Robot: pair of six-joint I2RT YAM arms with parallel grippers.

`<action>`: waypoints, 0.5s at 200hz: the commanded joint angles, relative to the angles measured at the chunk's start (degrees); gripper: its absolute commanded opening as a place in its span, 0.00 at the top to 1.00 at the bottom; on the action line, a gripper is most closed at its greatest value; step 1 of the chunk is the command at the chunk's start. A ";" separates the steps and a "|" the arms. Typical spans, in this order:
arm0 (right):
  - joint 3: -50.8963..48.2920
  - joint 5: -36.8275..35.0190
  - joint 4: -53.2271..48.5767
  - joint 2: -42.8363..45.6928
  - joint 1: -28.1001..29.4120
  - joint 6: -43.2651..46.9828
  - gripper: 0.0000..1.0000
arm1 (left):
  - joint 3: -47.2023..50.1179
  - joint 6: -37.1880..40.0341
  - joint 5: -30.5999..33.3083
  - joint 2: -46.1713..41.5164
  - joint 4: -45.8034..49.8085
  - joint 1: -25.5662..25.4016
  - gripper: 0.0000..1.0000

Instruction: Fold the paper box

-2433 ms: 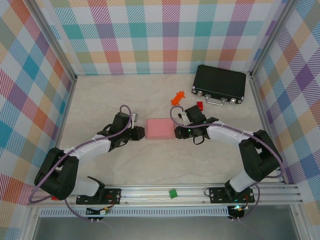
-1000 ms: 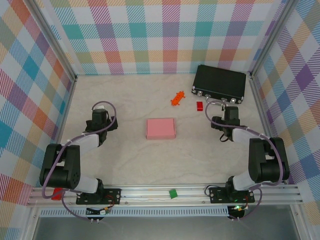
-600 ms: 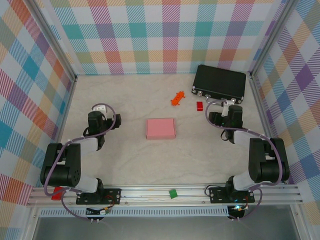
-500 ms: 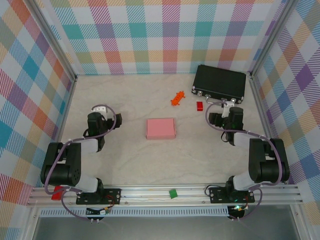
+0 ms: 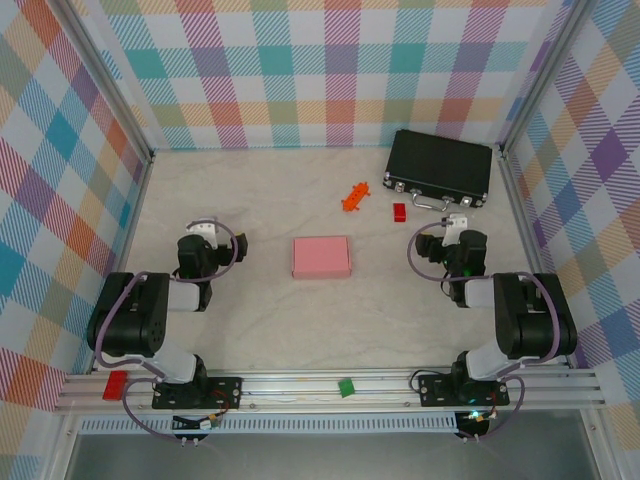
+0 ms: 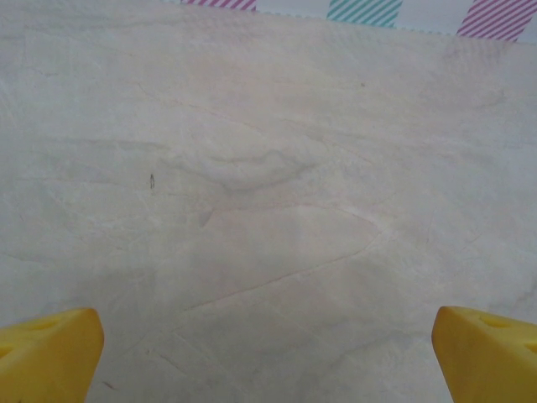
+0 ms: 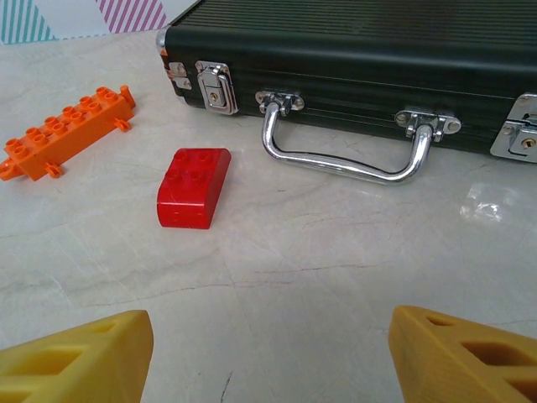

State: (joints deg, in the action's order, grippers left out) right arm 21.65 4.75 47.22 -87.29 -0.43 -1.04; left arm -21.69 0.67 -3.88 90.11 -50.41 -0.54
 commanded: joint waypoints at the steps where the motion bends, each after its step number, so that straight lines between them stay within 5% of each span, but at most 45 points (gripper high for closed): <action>1: -0.11 -0.31 4.07 -0.52 -0.38 0.10 0.22 | 0.58 -0.80 0.41 0.70 -4.25 0.89 0.00; 12: 0.85 -1.41 2.35 -0.60 -0.40 -0.35 0.20 | 0.19 -0.89 1.19 0.69 -3.50 0.65 0.00; 27: 1.65 -2.03 1.06 -0.74 -0.43 -0.54 0.00 | -0.70 -0.69 3.75 0.69 -1.77 -0.15 0.00; 100: 1.64 -2.12 0.99 -0.78 -0.41 -0.49 0.01 | -1.12 0.31 5.79 0.60 -0.92 -1.62 0.00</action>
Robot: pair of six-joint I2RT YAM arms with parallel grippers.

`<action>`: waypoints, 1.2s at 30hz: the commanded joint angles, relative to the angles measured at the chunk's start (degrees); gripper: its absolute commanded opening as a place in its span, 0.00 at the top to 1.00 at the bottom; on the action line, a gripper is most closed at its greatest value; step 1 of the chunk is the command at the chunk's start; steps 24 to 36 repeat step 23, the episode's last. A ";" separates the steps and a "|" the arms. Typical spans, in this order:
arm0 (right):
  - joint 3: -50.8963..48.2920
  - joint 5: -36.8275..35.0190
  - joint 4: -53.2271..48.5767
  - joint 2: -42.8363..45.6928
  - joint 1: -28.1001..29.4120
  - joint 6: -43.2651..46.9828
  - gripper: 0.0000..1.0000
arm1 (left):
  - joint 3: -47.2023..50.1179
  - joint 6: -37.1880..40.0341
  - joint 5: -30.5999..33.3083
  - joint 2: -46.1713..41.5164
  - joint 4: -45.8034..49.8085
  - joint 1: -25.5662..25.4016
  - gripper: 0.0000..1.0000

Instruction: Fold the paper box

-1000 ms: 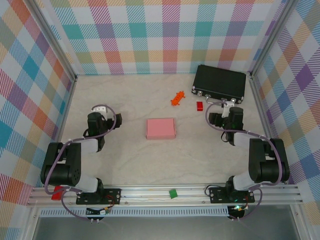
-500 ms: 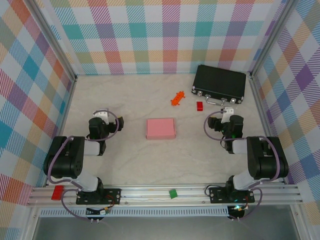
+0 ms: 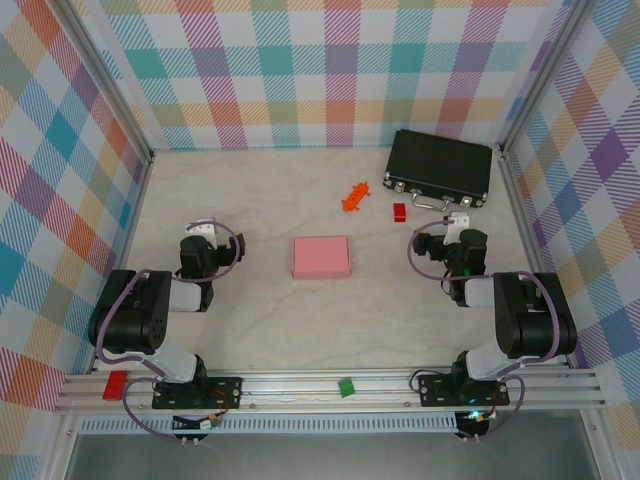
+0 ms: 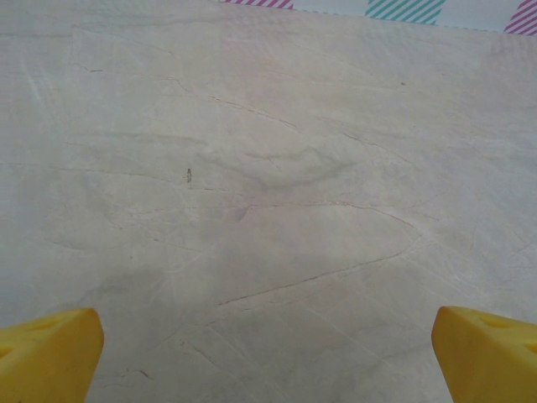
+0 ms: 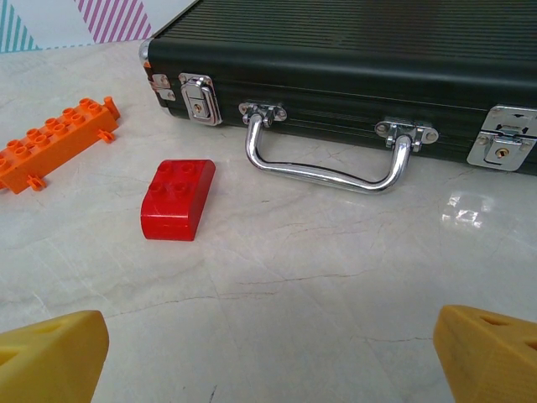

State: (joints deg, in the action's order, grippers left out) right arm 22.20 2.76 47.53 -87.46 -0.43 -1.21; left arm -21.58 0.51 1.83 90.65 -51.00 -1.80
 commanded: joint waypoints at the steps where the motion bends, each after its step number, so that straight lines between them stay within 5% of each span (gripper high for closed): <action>1: 1.10 -0.13 0.70 -0.61 -0.39 -0.43 0.01 | -1.25 0.50 -0.03 0.09 -0.28 -0.37 0.00; 36: 1.01 -0.04 0.72 -0.56 -0.41 -0.28 0.01 | -1.84 1.41 -2.17 0.14 0.91 -0.44 0.00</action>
